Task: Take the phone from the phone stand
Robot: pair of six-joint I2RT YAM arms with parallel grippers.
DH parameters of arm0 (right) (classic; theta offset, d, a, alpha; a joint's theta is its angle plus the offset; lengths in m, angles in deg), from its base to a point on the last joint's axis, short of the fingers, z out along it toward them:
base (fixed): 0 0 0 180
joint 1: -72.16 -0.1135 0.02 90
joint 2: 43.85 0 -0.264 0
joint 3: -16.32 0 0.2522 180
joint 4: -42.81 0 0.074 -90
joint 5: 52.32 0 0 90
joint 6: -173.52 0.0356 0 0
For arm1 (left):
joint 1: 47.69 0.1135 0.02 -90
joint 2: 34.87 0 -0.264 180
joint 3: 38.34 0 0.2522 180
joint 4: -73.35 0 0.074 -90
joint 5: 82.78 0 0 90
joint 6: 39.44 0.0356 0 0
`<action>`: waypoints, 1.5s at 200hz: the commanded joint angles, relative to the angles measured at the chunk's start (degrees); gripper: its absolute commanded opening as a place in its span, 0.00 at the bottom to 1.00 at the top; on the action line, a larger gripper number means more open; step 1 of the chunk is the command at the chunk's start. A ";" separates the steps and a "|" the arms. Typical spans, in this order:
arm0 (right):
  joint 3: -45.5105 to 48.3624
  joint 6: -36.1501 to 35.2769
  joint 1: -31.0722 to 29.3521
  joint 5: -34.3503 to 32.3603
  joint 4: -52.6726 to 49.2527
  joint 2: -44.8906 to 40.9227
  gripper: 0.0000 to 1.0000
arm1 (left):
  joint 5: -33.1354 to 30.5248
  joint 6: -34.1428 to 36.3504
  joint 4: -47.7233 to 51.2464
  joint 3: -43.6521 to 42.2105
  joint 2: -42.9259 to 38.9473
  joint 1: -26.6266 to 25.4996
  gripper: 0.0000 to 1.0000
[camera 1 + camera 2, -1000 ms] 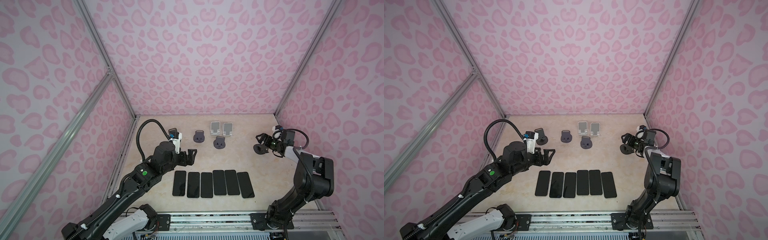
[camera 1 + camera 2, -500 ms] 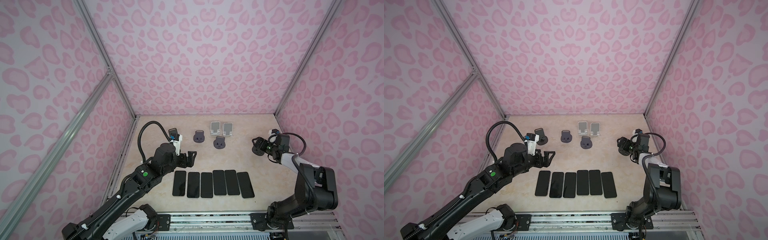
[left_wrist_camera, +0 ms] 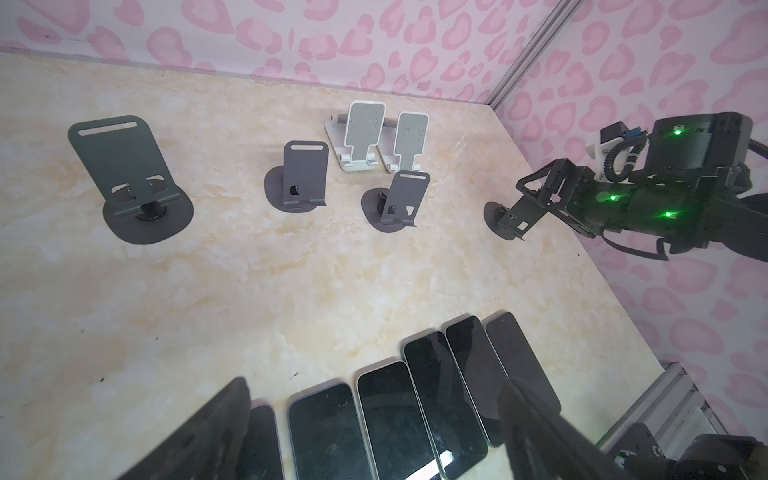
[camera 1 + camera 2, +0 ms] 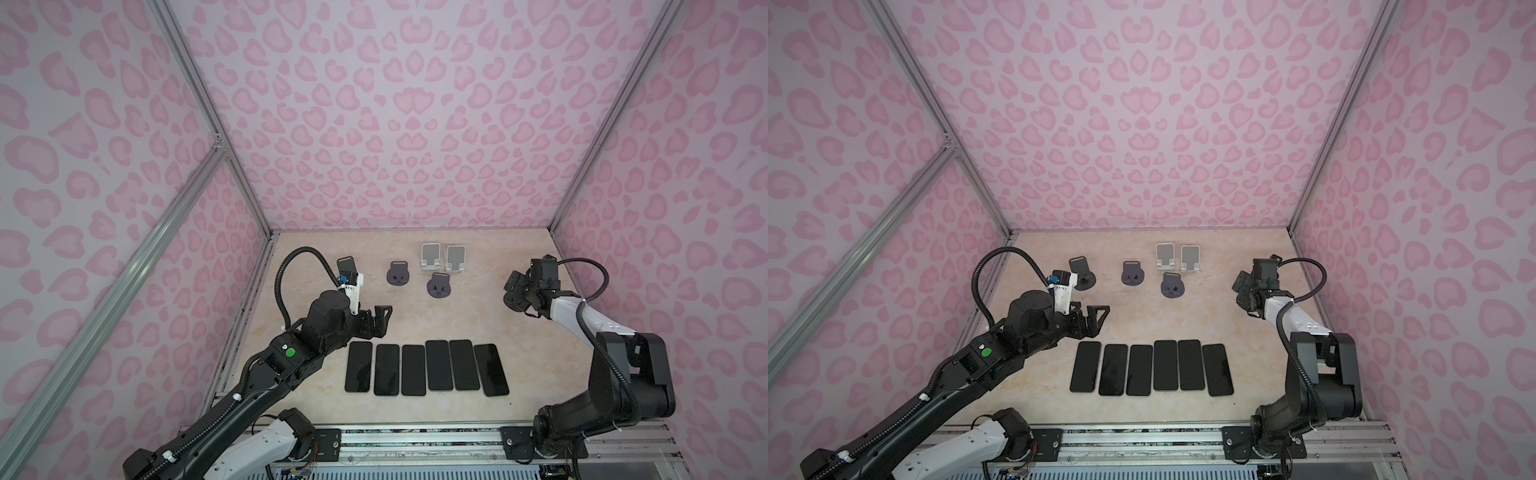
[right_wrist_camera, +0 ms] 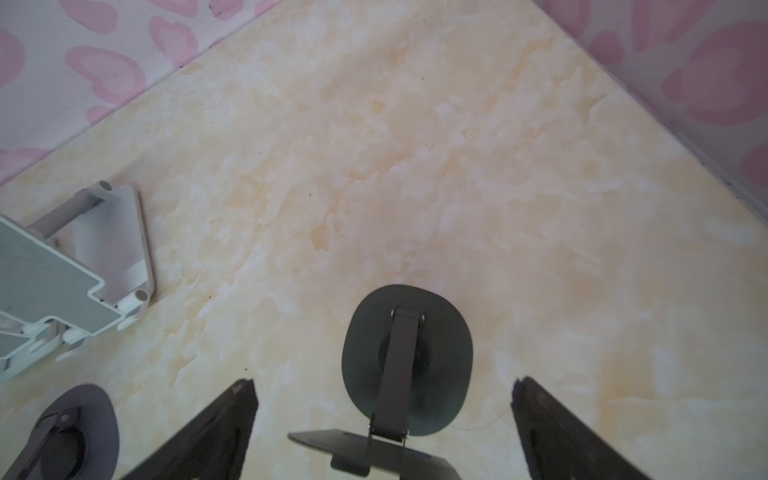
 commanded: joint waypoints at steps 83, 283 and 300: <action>1.63 4.97 -2.14 -8.31 1.75 2.90 0.66 | -0.88 -0.04 -1.88 -1.58 -2.17 0.15 0.96; -19.06 -4.86 -20.91 -3.79 -3.84 17.88 0.47 | -6.33 -4.60 0.15 -4.85 -7.28 0.11 0.96; -19.05 -6.49 -21.12 -1.02 -3.89 18.68 0.47 | -6.66 -5.22 0.26 -5.44 -8.20 0.16 0.96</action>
